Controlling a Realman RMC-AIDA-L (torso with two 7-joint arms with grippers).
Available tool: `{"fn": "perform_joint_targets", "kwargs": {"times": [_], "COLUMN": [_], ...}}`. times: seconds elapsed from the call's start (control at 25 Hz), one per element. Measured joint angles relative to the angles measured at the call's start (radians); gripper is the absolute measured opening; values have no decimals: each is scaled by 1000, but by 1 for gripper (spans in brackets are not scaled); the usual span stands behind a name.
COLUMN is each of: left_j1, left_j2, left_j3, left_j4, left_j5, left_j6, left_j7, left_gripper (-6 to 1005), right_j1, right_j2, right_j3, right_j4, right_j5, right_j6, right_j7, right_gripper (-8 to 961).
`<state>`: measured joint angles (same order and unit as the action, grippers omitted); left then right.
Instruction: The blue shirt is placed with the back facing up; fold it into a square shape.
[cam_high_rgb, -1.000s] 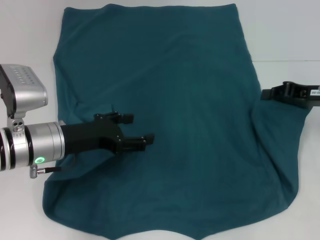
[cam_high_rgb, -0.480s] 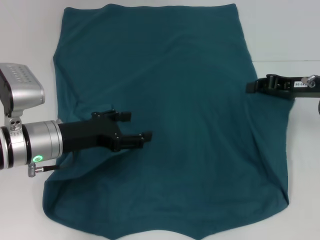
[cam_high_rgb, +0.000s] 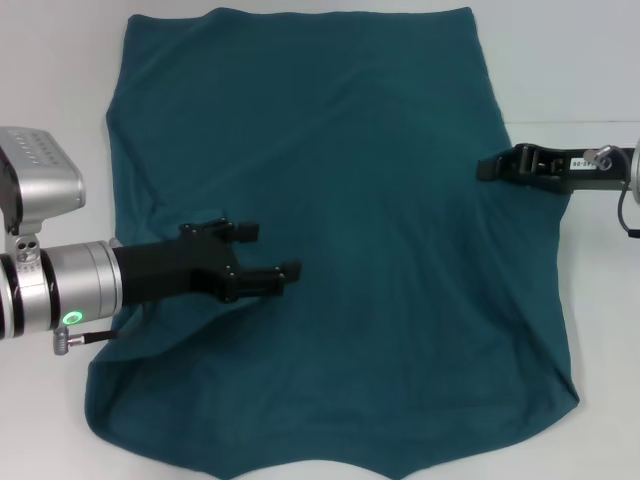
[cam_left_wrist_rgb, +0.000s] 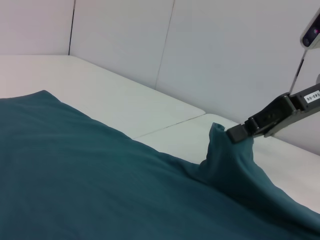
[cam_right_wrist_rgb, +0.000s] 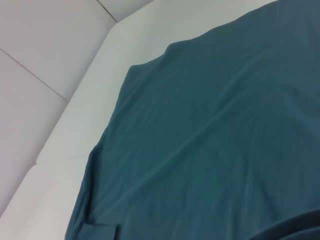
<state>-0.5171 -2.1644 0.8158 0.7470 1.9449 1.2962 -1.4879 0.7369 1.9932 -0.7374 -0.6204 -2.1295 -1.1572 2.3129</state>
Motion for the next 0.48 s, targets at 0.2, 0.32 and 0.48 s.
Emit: {"fn": "perform_joint_targets", "kwargs": {"times": [0.2,0.32,0.48], "left_j1": [0,0,3], "left_j2": [0,0,0], "left_j3": [0,0,0], "left_j4": [0,0,-1], "left_j5": [0,1,1], "left_j6": [-4,-9,-10], "left_j7": [0,0,0], "left_gripper": [907,907,907], "right_j1": [15,37,54], "right_j2": [14,26,42], "right_j3": [-61,-102,-121], "right_j4": [10,23,19], "right_j5": [1,2,3], "right_j6": [-9,-10,-3], "right_j7": [-2,4,7], "right_gripper": [35,156,301]}}
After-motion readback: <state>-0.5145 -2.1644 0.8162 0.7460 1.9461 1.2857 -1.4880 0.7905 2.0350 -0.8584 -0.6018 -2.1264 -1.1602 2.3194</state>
